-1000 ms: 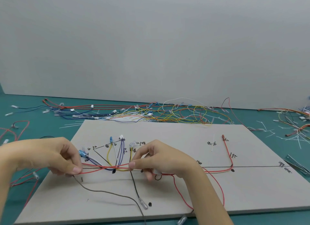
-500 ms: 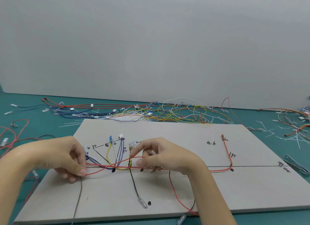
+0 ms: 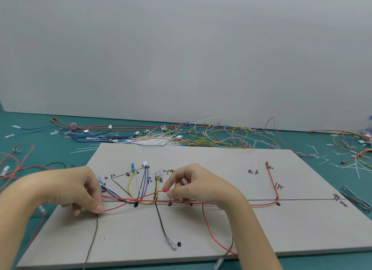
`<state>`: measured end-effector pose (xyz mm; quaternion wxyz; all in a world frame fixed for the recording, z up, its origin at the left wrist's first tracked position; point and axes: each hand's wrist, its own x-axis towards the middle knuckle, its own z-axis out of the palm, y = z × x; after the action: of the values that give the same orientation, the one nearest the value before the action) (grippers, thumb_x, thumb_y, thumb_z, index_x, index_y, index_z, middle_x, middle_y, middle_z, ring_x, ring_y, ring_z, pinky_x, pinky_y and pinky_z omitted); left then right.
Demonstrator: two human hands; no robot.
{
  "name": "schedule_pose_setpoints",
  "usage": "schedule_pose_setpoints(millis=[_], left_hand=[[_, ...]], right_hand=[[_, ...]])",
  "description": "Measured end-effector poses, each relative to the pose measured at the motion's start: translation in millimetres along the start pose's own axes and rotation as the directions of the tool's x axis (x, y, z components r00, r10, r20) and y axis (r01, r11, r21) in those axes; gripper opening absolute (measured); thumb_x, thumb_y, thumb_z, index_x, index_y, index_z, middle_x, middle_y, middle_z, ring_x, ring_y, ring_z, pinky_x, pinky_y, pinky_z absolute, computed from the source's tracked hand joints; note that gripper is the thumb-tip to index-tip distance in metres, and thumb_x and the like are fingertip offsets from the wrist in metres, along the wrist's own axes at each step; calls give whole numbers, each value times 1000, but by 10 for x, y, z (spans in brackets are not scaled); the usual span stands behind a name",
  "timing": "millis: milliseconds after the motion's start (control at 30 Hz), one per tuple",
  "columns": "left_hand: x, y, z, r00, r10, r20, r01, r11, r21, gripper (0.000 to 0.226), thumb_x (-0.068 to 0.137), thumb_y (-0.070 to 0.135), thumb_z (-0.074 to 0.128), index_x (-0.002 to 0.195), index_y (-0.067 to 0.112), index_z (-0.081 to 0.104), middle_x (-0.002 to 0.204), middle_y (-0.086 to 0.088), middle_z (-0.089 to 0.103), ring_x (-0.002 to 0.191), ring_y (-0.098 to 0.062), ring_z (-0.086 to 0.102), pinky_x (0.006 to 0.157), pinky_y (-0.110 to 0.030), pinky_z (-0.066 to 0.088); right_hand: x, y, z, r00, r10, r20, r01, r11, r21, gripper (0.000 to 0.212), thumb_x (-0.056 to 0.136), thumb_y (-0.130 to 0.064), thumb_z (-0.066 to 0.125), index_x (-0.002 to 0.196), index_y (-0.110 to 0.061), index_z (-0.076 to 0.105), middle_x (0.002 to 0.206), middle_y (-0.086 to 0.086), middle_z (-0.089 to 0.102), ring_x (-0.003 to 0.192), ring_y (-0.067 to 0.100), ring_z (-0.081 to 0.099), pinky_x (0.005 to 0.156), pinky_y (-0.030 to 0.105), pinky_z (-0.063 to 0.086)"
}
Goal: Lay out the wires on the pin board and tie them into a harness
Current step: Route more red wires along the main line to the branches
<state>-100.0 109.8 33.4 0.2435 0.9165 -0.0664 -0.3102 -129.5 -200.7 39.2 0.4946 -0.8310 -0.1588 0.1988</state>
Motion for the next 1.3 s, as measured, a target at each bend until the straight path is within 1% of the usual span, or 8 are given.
schedule_pose_setpoints(millis=[133, 267, 433, 667, 800, 967, 1100, 1300], left_hand=[[8, -2, 12, 999, 22, -29, -20, 999, 44, 43, 48, 65, 78, 78, 34, 78, 61, 11, 69, 50, -4, 55, 51, -19, 42], [14, -24, 20, 997, 52, -51, -48, 996, 69, 43, 46, 68, 79, 76, 37, 78, 75, 11, 75, 62, -1, 63, 76, -32, 56], [-13, 22, 19, 996, 59, -60, -55, 996, 68, 36, 47, 59, 80, 73, 34, 78, 70, 8, 74, 60, -1, 64, 69, -24, 53], [-56, 160, 81, 997, 3, -81, 8, 991, 135, 31, 46, 50, 71, 69, 31, 76, 69, 9, 73, 61, -1, 64, 77, -32, 56], [-72, 236, 103, 992, -26, -126, 49, 982, 180, 29, 44, 49, 67, 66, 32, 74, 66, 12, 72, 58, 2, 63, 74, -29, 57], [-68, 296, 154, 985, -33, -171, 68, 977, 204, 17, 52, 42, 72, 65, 30, 72, 60, 10, 71, 50, 1, 59, 55, -17, 49], [-73, 345, 184, 989, 10, -150, 18, 982, 187, 18, 58, 42, 78, 65, 27, 72, 62, 6, 71, 51, -4, 62, 58, -18, 50], [-70, 402, 211, 989, 34, -142, -13, 989, 148, 22, 60, 43, 82, 65, 24, 72, 60, 3, 70, 50, -7, 59, 57, -22, 50]], right_hand=[[-25, 2, -13, 1000, -8, 16, 8, 1000, -10, 15, 79, -4, 72, 93, -10, 71, 62, -1, 58, 57, 15, 52, 55, 26, 46], [-45, 3, -39, 999, -24, 37, 25, 1000, -9, 17, 81, 1, 70, 96, -6, 71, 66, 7, 52, 56, 16, 51, 53, 25, 48], [-65, -11, -52, 1000, -19, 13, 19, 1000, -2, 10, 85, -2, 67, 93, -3, 72, 55, -1, 55, 50, 14, 54, 52, 23, 46], [-59, -73, 7, 996, -87, -20, 88, 995, 40, 9, 82, 1, 64, 85, -2, 71, 59, 9, 59, 51, 18, 59, 56, 24, 46], [-92, -56, 7, 999, -11, 51, 11, 1000, 5, 10, 87, -5, 61, 94, -9, 66, 54, 0, 55, 38, 15, 50, 48, 23, 41], [-114, -45, -39, 995, 72, 75, -70, 997, -36, 5, 89, -11, 61, 93, -13, 64, 59, 0, 57, 40, 15, 51, 37, 20, 39], [-151, -8, -89, 980, 164, 116, -157, 985, -70, 3, 89, -19, 62, 87, -17, 62, 63, 0, 61, 44, 17, 60, 37, 20, 39], [-142, 17, -127, 971, 201, 131, -186, 975, -121, 14, 89, -24, 64, 83, -13, 59, 76, 8, 70, 39, 15, 55, 36, 20, 37]])
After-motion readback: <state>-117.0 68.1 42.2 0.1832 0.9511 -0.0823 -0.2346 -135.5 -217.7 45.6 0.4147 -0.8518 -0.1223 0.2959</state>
